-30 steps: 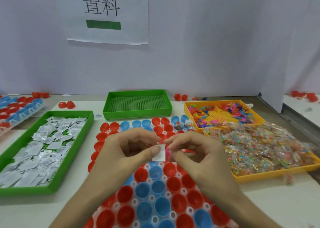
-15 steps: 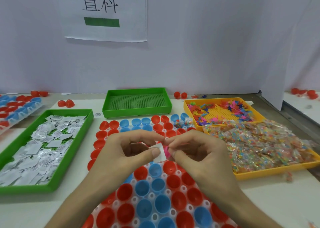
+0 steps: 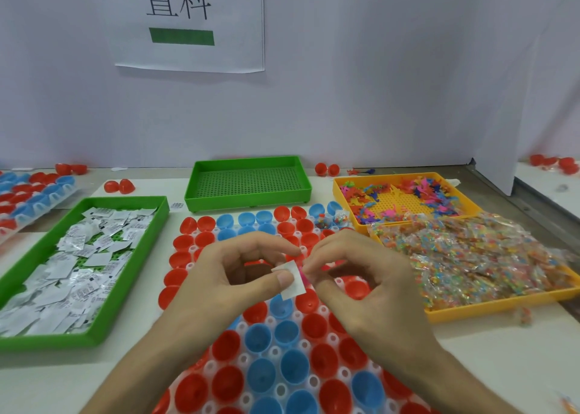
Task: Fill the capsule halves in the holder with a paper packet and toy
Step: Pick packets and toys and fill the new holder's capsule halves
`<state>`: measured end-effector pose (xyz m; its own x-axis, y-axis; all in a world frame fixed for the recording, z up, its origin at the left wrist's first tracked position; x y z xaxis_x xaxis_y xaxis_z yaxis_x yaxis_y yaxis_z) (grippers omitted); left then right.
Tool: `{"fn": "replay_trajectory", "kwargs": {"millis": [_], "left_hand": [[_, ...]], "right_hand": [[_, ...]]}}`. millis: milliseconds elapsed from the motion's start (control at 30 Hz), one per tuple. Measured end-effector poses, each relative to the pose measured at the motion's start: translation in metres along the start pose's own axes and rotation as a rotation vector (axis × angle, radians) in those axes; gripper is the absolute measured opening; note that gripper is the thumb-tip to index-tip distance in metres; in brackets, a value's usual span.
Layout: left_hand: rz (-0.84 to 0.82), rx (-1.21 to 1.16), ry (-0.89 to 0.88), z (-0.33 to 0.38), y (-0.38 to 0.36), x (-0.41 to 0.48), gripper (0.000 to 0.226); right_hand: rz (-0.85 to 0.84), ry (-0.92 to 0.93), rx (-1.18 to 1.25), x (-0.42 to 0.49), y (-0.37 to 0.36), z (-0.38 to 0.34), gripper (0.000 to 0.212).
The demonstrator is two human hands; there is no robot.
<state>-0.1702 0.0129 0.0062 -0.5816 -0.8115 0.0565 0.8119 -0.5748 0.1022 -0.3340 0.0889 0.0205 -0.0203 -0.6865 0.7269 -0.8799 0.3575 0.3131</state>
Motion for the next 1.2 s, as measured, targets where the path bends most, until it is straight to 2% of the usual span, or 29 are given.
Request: {"fn": "replay_trajectory", "kwargs": {"millis": [133,233,300,633,833,1000,1200], "left_hand": [[0.042,-0.018,-0.009,-0.002,0.002,0.001,0.021],[0.068,-0.042,-0.034,-0.001,0.004,0.003,0.02],[0.066,-0.058,-0.053,0.0,0.003,0.003,0.023],[-0.016,-0.06,-0.105,0.002,-0.002,0.0,0.021],[-0.068,-0.094,-0.102,0.003,-0.002,0.0,0.033],[-0.101,-0.098,-0.102,0.005,-0.003,-0.001,0.029],[-0.121,-0.091,-0.11,0.007,-0.009,-0.002,0.015]], "right_hand": [[-0.006,-0.025,0.004,0.003,0.006,0.004,0.023],[0.069,-0.069,0.118,0.005,0.014,0.005,0.02],[0.062,-0.073,0.202,0.007,0.014,0.003,0.021],[-0.023,-0.141,0.289,0.001,-0.001,-0.001,0.015],[-0.009,-0.179,0.378,0.001,-0.004,-0.001,0.015],[0.0,-0.206,0.43,0.002,-0.002,-0.001,0.017],[-0.04,-0.171,0.327,0.002,0.0,-0.002,0.019]]}}
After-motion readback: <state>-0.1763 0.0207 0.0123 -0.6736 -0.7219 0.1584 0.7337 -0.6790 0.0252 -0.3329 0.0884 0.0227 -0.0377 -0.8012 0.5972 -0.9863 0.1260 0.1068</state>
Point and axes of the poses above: each hand's wrist, its own x-axis towards the middle knuckle, its own y-axis out of the back of the hand, z = x × y, the point moved 3 cm from there along x, towards the middle knuckle, and after that the axes turned 9 degrees about y, right-handed, at the moved point
